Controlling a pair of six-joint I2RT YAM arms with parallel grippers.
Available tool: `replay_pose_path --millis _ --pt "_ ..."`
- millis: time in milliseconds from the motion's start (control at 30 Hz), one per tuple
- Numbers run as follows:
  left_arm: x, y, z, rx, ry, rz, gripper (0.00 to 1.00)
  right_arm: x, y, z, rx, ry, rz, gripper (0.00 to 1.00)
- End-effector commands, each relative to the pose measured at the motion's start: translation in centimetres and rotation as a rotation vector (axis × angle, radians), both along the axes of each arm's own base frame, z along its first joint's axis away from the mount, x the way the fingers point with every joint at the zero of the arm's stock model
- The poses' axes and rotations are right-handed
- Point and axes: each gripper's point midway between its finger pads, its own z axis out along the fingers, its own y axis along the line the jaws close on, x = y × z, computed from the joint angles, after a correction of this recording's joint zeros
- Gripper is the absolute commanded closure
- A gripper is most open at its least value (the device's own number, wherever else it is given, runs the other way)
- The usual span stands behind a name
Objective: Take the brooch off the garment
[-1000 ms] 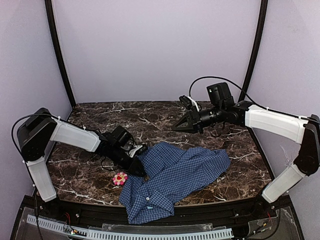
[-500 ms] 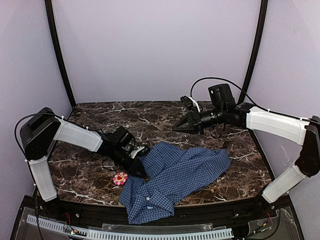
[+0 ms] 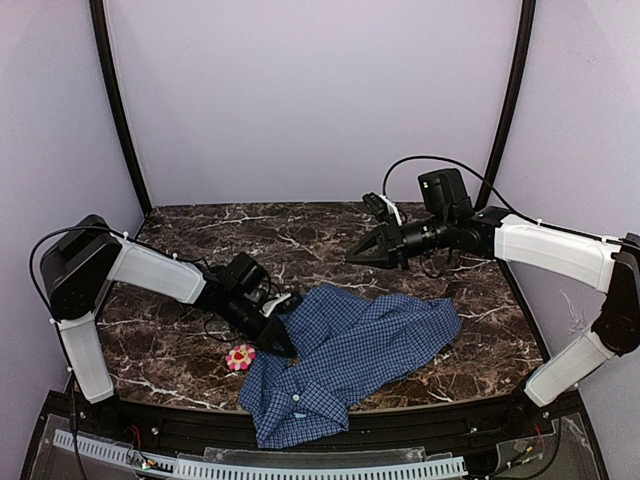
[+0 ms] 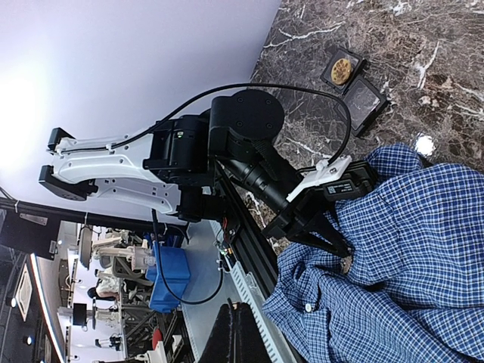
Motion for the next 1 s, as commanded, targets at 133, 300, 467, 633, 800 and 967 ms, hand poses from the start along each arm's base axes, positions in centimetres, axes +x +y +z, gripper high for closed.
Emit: replay_pose_path --millis 133,300,467,633,800,967 --pt "-0.1 -0.5 0.0 -0.025 -0.002 -0.029 0.80 0.2 -0.4 1.3 0.027 -0.043 -0.021 1.00" --pt "-0.5 -0.3 -0.9 0.019 -0.008 -0.042 0.77 0.2 -0.5 1.5 0.030 -0.048 -0.023 1.00" --pt "-1.1 -0.9 -0.9 0.006 -0.002 -0.068 0.76 0.3 -0.5 1.5 0.031 -0.050 -0.026 1.00" --pt "-1.7 -1.6 -0.6 -0.021 0.000 -0.095 0.96 0.4 -0.6 1.5 0.032 -0.052 -0.032 1.00" --pt "-0.7 -1.3 1.5 -0.056 -0.051 -0.050 0.99 0.5 -0.8 1.5 0.030 -0.052 -0.042 1.00" --pt "3.1 -0.3 7.8 -0.169 -0.144 0.120 0.99 0.7 -0.9 1.5 0.034 -0.053 -0.048 1.00"
